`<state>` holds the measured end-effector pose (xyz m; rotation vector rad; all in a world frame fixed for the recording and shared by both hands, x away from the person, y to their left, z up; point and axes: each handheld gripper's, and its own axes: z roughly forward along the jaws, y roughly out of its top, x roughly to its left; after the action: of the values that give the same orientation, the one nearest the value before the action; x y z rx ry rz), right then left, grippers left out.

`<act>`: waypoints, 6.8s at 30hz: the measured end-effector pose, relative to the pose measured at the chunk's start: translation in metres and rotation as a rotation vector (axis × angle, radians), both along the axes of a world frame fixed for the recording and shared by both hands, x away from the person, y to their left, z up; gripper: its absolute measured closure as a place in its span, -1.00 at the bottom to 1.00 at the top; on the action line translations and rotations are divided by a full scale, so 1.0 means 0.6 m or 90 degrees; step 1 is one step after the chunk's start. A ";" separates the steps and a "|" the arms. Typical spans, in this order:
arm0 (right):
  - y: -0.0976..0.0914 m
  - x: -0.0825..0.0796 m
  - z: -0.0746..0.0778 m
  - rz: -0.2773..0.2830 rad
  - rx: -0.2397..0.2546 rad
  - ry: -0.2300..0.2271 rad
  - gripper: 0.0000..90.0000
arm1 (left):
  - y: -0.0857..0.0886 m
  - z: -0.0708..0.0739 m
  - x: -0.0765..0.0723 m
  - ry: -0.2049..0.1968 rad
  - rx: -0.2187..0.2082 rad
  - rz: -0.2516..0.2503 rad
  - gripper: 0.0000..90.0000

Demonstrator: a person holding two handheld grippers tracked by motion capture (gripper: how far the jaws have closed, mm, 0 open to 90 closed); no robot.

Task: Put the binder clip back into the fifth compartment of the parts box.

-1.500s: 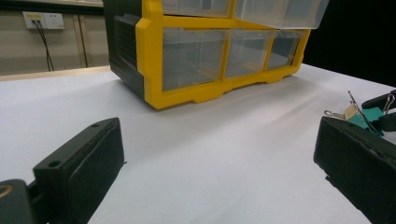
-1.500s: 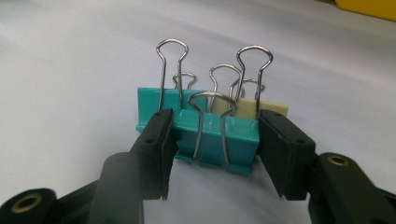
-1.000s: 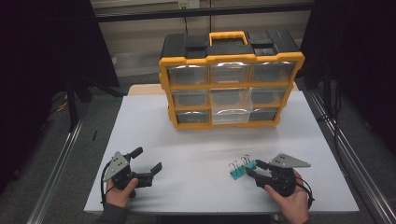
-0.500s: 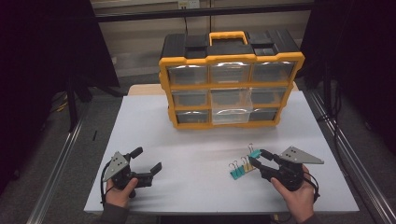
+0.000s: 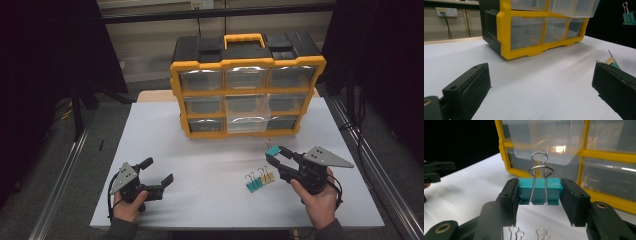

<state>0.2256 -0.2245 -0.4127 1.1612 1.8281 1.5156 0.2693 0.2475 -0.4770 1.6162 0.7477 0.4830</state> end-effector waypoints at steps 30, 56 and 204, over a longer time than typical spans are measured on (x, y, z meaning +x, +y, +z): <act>0.026 0.056 0.100 -0.024 0.043 -0.080 0.12 | -0.001 0.000 0.001 0.001 -0.008 -0.002 -0.96; 0.072 0.151 0.116 -0.061 0.004 -0.055 0.12 | -0.007 -0.001 0.001 0.004 -0.049 0.004 -0.96; -0.003 0.027 -0.094 0.002 -0.070 0.152 0.12 | -0.003 -0.002 0.003 -0.002 -0.019 0.001 -0.96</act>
<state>0.2419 -0.2261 -0.4690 1.3334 2.0398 1.3058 0.2711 0.2456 -0.4783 1.5867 0.7503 0.4731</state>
